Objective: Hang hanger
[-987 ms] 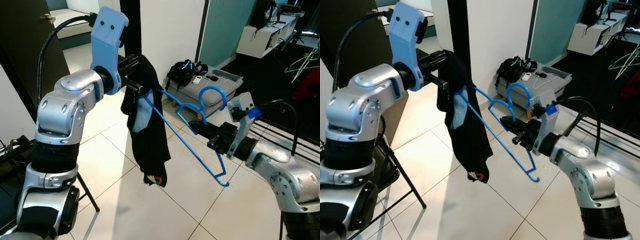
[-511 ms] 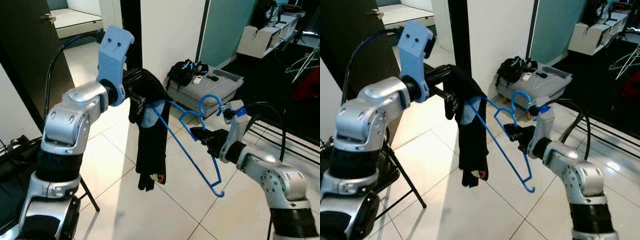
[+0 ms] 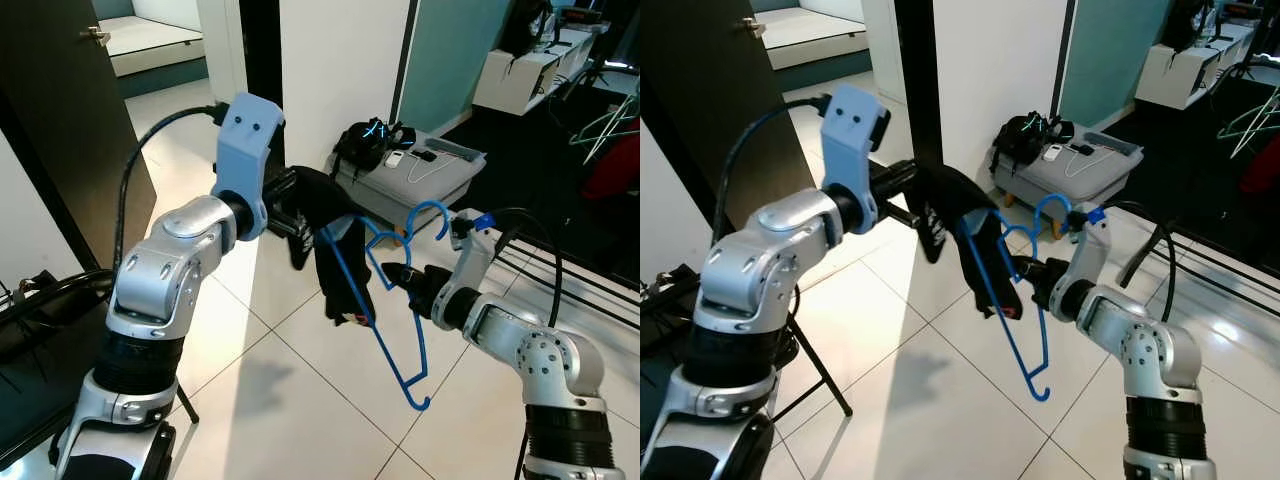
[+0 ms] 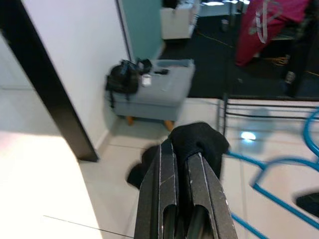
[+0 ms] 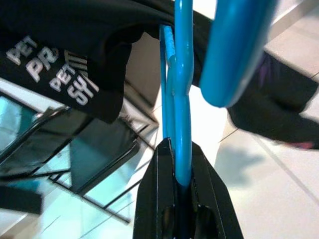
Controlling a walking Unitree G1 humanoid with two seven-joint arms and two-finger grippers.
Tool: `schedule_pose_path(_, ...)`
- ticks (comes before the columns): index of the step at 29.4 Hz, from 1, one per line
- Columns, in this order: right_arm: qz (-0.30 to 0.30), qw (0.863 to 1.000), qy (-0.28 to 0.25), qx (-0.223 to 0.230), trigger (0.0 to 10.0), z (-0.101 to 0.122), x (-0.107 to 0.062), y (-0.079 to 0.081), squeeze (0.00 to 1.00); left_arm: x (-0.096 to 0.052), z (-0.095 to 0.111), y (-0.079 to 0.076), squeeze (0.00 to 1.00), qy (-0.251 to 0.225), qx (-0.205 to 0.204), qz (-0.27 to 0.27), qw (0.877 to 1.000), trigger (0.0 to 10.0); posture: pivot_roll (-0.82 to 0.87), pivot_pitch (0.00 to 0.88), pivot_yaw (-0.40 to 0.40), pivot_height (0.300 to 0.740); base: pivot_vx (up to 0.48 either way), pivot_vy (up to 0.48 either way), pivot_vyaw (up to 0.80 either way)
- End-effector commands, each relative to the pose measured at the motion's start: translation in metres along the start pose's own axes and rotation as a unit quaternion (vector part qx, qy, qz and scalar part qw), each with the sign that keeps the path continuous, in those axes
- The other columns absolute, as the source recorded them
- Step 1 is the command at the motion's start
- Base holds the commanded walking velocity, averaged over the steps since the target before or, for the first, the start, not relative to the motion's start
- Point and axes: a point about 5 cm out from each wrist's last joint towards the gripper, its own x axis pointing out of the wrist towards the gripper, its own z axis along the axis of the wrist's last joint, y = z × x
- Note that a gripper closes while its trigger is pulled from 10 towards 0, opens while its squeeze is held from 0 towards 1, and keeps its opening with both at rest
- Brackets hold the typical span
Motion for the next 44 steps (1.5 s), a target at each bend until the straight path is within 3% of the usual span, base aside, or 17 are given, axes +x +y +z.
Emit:
schedule_pose_path(1,0.006,1.0,0.008,0.0,10.0,-0.003,-0.002,0.003,0.0,-0.002,0.003,0.011,0.0,-0.009,0.01,0.022,1.0,10.0,-0.03,0.028,-0.017,0.74,0.0,0.0,0.0)
schedule_pose_path(5,0.009,0.999,0.038,0.009,10.0,-0.01,-0.004,0.004,0.0,-0.005,0.009,0.024,0.0,-0.019,0.027,0.043,0.999,10.0,-0.04,0.032,-0.019,0.74,0.0,0.0,0.0)
schedule_pose_path(10,0.002,0.999,0.043,0.012,10.0,-0.011,-0.005,0.002,0.0,-0.007,0.012,0.03,0.0,-0.025,0.031,0.051,0.998,10.0,-0.04,0.032,-0.021,0.74,0.0,0.0,0.0)
schedule_pose_path(11,-0.012,0.999,0.048,0.018,10.0,-0.013,-0.007,-0.002,0.0,-0.01,0.017,0.038,0.0,-0.035,0.04,0.062,0.997,10.0,-0.04,0.034,-0.021,0.74,0.0,0.0,0.0)
schedule_pose_path(18,-0.028,0.997,0.065,0.029,10.0,-0.015,-0.014,-0.009,0.0,-0.017,0.024,0.053,0.0,-0.046,0.071,0.08,0.993,10.0,-0.04,0.037,-0.024,0.74,0.0,0.0,0.0)
schedule_pose_path(25,-0.035,0.998,0.037,0.039,10.0,-0.007,-0.019,-0.013,0.0,-0.017,0.025,0.055,0.0,-0.049,0.081,0.083,0.992,10.0,-0.05,0.037,-0.025,0.74,0.0,0.0,0.0)
schedule_pose_path(28,-0.08,0.995,-0.03,0.053,10.0,0.009,-0.016,-0.024,0.0,-0.017,0.027,0.046,0.0,-0.06,0.062,0.056,0.995,10.0,-0.04,0.037,-0.025,0.74,0.0,0.0,0.0)
schedule_pose_path(31,-0.078,0.994,-0.051,0.062,10.0,0.014,-0.016,-0.024,0.0,-0.017,0.026,0.042,0.0,-0.062,0.06,0.046,0.995,10.0,-0.04,0.036,-0.026,0.74,0.0,0.0,0.0)
schedule_pose_path(34,-0.024,0.989,-0.113,0.091,10.0,0.03,-0.014,-0.014,0.0,-0.019,0.017,0.031,0.0,-0.055,0.049,0.026,0.997,10.0,-0.04,0.036,-0.027,0.74,0.0,0.0,0.0)
schedule_pose_path(38,-0.04,0.983,-0.142,0.108,10.0,0.035,-0.014,-0.018,0.0,-0.021,0.015,0.019,0.0,-0.063,0.02,-0.004,0.998,10.0,-0.03,0.036,-0.029,0.74,0.0,0.0,0.0)
schedule_pose_path(39,-0.047,0.978,-0.162,0.126,10.0,0.04,-0.014,-0.021,0.0,-0.022,0.013,0.008,0.0,-0.07,0.003,-0.035,0.997,10.0,-0.03,0.037,-0.029,0.74,0.0,0.0,0.0)
schedule_pose_path(42,-0.051,0.972,-0.18,0.142,10.0,0.044,-0.015,-0.024,0.0,-0.024,0.012,-0.003,0.0,-0.077,-0.008,-0.068,0.995,10.0,-0.03,0.037,-0.027,0.74,0.0,0.0,0.0)
schedule_pose_path(44,-0.062,0.956,-0.218,0.188,10.0,0.051,-0.013,-0.031,0.0,-0.038,0.003,-0.041,0.0,-0.077,-0.045,-0.192,0.977,10.0,-0.02,0.037,-0.027,0.74,0.0,0.0,0.0)
